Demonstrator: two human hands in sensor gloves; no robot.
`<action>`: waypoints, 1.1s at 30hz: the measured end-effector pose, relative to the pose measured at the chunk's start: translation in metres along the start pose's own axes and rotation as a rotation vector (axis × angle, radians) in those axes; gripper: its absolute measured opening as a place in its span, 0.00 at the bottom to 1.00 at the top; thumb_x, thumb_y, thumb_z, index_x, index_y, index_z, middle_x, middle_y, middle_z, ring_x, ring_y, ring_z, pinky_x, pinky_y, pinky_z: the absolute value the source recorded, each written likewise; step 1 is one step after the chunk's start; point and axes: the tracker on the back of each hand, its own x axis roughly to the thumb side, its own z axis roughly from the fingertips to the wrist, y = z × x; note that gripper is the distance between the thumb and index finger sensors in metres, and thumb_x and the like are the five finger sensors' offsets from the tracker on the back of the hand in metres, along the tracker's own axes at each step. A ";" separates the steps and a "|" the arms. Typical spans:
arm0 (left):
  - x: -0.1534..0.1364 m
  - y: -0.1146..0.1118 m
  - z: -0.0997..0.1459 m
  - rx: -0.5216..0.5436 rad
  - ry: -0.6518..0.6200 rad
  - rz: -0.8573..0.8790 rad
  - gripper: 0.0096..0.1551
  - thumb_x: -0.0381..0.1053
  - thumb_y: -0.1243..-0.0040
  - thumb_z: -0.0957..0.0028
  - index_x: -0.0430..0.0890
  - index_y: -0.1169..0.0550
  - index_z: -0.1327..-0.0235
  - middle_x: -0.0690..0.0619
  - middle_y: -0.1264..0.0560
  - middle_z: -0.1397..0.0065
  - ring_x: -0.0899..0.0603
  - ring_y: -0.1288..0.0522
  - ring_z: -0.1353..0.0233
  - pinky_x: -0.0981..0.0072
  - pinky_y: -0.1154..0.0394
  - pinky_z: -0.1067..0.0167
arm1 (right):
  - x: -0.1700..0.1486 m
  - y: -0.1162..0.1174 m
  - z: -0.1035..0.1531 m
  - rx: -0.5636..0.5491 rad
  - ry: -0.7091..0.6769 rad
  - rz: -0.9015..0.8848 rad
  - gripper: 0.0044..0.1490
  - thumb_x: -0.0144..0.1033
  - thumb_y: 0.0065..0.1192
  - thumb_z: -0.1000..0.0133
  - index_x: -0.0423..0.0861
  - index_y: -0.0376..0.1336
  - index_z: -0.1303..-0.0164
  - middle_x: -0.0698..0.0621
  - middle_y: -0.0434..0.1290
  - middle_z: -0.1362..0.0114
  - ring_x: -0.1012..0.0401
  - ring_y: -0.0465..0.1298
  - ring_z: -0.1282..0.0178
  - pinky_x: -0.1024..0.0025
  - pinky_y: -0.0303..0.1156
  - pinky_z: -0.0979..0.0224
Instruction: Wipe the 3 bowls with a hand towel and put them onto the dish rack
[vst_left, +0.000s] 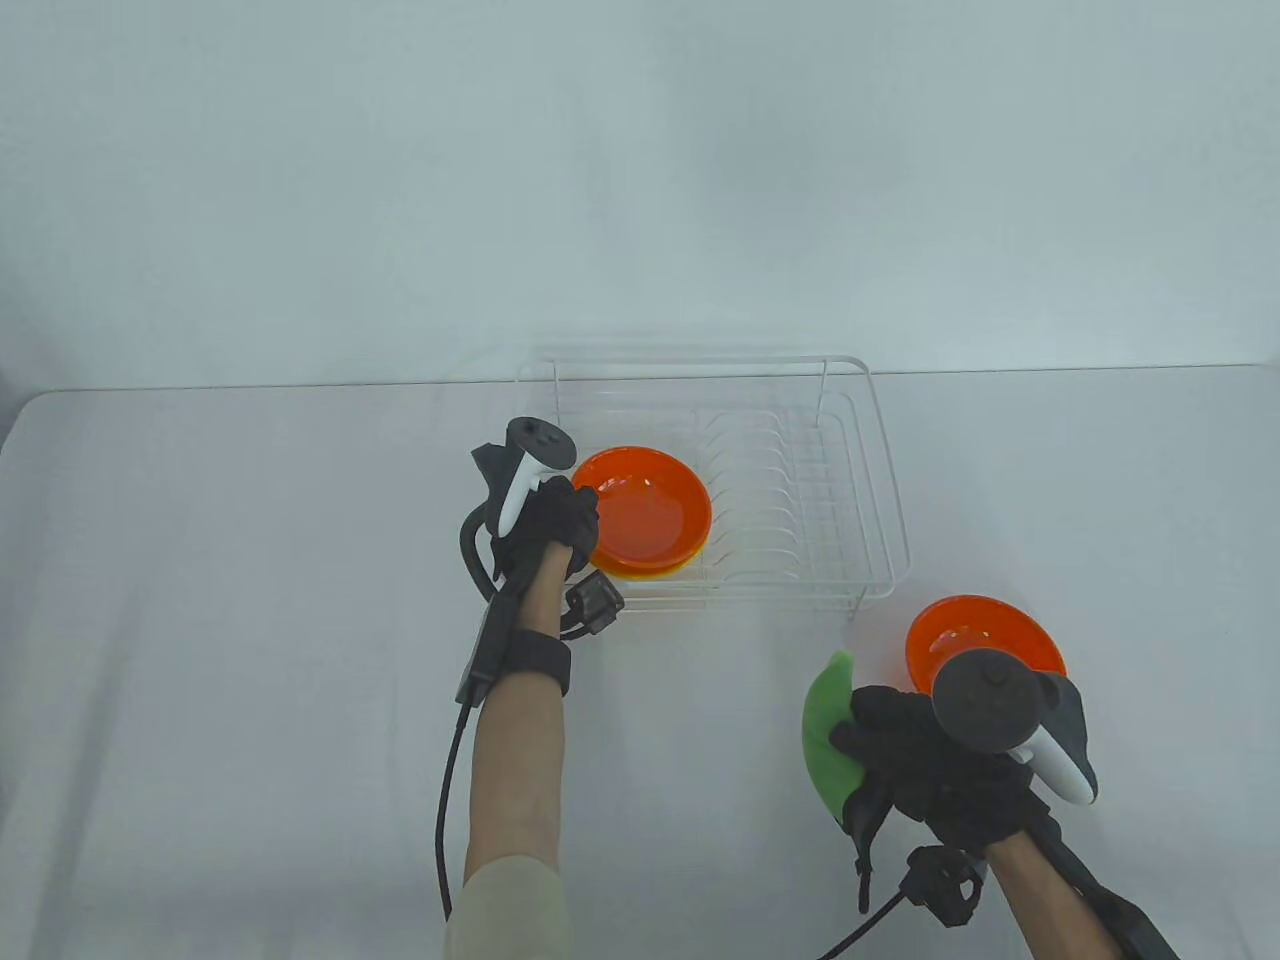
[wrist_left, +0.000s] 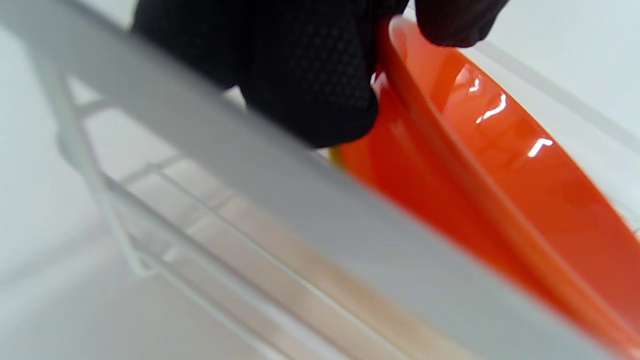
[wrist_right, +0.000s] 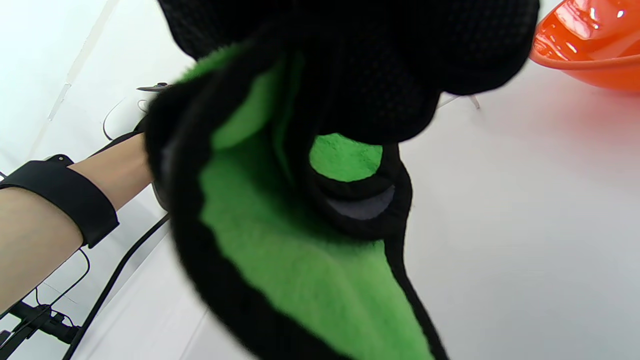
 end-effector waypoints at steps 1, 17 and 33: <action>-0.001 0.000 0.000 -0.003 0.002 -0.023 0.38 0.55 0.52 0.37 0.32 0.34 0.22 0.34 0.22 0.46 0.45 0.16 0.62 0.50 0.20 0.56 | 0.000 0.000 0.000 -0.001 -0.001 -0.002 0.30 0.42 0.63 0.42 0.33 0.68 0.40 0.42 0.81 0.52 0.60 0.83 0.61 0.61 0.80 0.53; -0.003 0.028 0.105 0.087 -0.335 0.010 0.38 0.58 0.52 0.38 0.39 0.38 0.21 0.41 0.24 0.41 0.50 0.16 0.59 0.58 0.20 0.52 | -0.001 0.001 0.000 -0.018 0.004 0.012 0.30 0.43 0.63 0.42 0.33 0.67 0.39 0.42 0.81 0.51 0.59 0.83 0.61 0.60 0.79 0.52; -0.080 -0.049 0.196 0.013 -0.572 0.097 0.37 0.59 0.51 0.39 0.40 0.36 0.23 0.42 0.24 0.40 0.49 0.16 0.58 0.57 0.20 0.52 | -0.004 0.003 0.000 -0.037 0.051 0.045 0.31 0.42 0.63 0.42 0.33 0.67 0.39 0.42 0.81 0.51 0.59 0.83 0.60 0.60 0.79 0.52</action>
